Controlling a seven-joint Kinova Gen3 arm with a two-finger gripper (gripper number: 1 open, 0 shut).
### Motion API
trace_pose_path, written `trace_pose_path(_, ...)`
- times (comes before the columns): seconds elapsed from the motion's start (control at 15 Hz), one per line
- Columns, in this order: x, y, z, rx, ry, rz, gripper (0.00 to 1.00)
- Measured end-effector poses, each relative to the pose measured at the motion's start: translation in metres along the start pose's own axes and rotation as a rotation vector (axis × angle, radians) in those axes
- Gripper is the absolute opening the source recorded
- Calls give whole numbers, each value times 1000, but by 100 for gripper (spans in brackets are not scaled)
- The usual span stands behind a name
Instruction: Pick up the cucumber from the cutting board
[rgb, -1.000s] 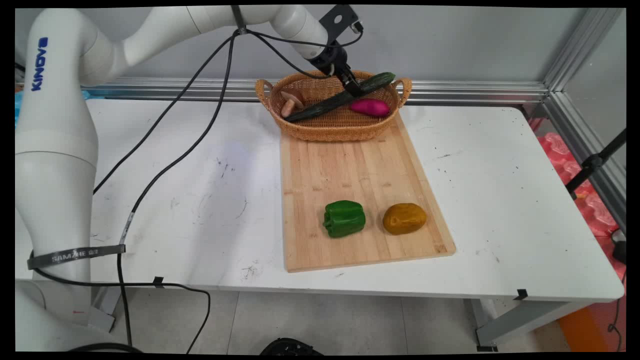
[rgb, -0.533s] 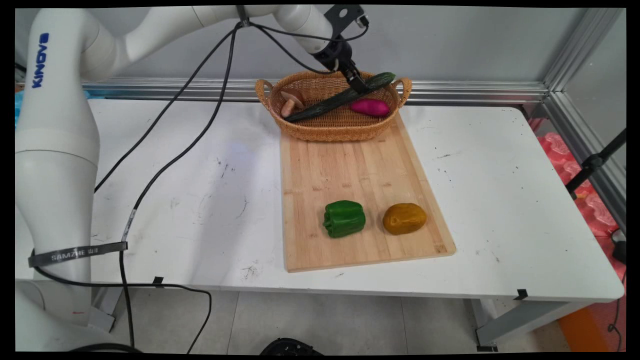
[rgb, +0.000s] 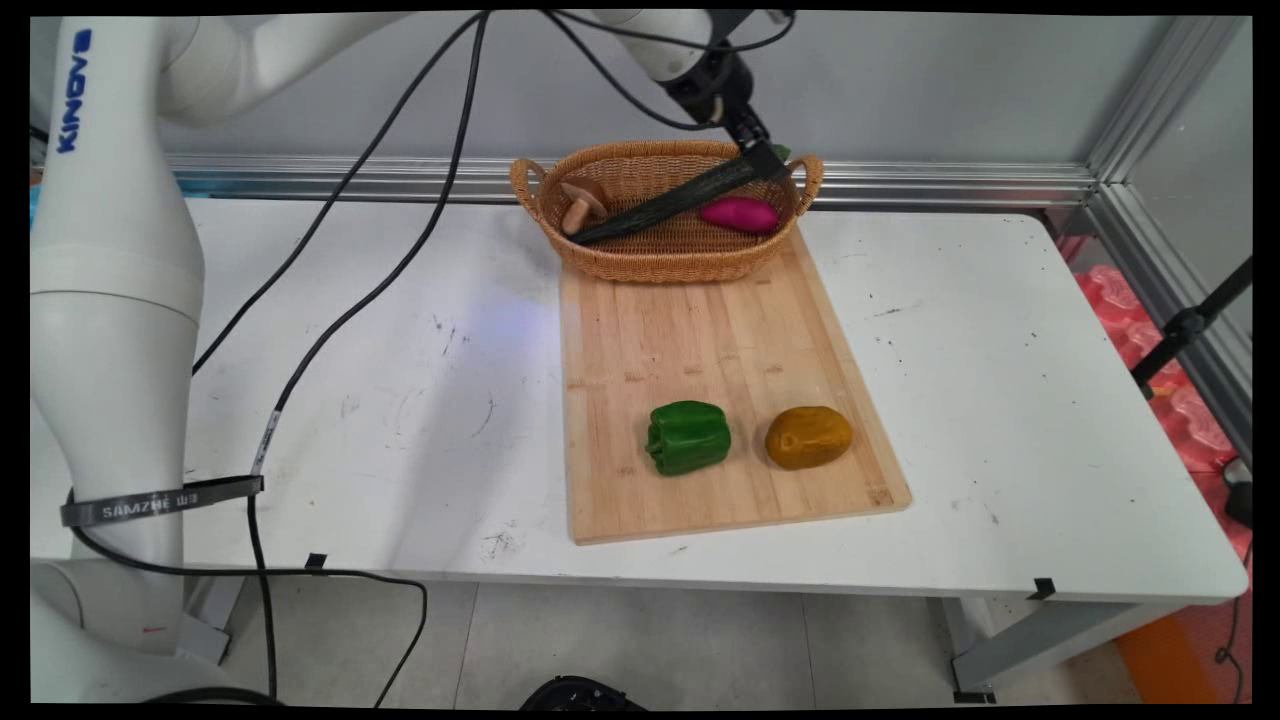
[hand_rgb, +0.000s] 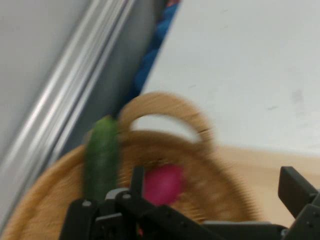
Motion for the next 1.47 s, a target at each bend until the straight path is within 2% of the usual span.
trace_pose_path(0.33, 20, 57, -25, -84, -15, -15, 100)
trace_pose_path(0.47, 21, 86, -34, -120, -32, -15, 100)
trace_pose_path(0.67, 17, 120, -42, -152, -54, -10, 100)
trace_pose_path(1.0, 2, 174, -44, -174, -97, -3, 100)
trace_pose_path(1.47, -28, 232, -31, -202, -170, -32, 100)
